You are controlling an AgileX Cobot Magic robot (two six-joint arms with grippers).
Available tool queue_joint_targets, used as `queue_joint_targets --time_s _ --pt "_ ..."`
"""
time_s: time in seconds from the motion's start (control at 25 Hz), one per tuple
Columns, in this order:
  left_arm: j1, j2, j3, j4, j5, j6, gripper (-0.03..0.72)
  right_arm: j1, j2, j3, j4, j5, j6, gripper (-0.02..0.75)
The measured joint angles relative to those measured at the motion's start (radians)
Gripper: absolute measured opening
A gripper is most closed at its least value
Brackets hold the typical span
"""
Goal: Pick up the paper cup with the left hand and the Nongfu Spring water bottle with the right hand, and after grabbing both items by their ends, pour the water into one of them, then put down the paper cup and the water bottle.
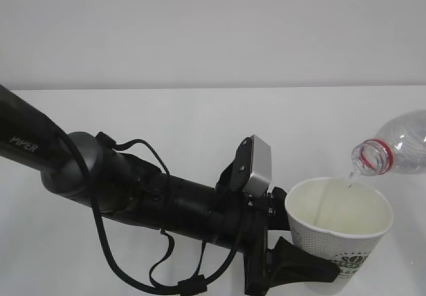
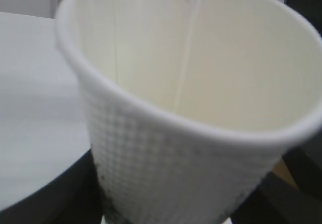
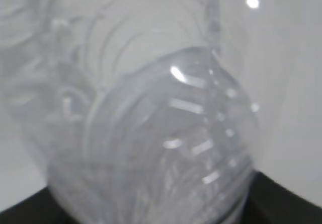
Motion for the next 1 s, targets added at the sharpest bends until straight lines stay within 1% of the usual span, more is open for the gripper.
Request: queue_joint_targets --time_s 1.0 --pt "0.000 0.000 0.000 0.000 0.000 0.000 0.486 0.000 0.000 0.000 0.000 0.000 -0.005 0.421"
